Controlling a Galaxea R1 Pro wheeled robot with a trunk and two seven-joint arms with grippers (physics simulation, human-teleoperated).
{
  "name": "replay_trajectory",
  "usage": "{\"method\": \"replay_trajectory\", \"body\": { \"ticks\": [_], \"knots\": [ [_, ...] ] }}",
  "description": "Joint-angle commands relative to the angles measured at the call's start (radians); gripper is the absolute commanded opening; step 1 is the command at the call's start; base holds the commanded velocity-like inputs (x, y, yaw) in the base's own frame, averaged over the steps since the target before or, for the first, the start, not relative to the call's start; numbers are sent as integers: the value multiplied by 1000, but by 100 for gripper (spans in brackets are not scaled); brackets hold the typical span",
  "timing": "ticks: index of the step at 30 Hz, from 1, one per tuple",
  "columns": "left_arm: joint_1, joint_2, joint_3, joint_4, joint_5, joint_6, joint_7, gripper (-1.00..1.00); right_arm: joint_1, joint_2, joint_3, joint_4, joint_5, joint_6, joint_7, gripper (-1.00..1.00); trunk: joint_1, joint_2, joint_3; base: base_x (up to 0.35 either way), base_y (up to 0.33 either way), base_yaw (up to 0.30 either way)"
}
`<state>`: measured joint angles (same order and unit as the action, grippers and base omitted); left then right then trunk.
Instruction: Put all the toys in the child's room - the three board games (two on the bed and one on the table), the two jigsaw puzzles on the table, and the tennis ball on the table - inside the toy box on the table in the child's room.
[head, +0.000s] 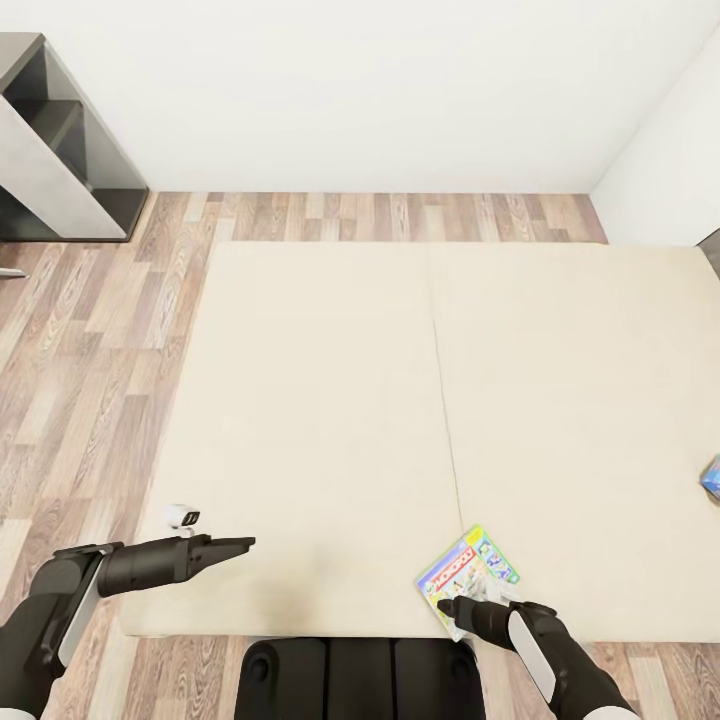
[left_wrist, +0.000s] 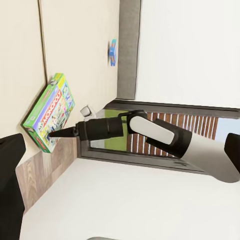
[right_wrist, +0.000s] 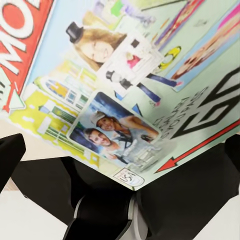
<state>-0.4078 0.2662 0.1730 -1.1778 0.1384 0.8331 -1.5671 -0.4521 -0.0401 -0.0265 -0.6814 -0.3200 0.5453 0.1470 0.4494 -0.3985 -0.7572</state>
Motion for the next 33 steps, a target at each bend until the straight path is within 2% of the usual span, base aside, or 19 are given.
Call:
{"method": "replay_trajectory", "body": {
  "ticks": [1,14,33],
  "knots": [
    [0,0,0,0,0,11,-4,100,0,0,-3,-1,-1,6,3,100,1,-1,-1,0,0,0],
    [0,-1,-1,0,0,11,-4,100,0,0,-3,-1,-1,5,3,100,1,-1,-2,0,0,0],
    [0,-2,-1,0,0,11,-4,100,0,1,-3,-1,1,5,2,100,1,-1,-20,0,0,0]
  ]
}}
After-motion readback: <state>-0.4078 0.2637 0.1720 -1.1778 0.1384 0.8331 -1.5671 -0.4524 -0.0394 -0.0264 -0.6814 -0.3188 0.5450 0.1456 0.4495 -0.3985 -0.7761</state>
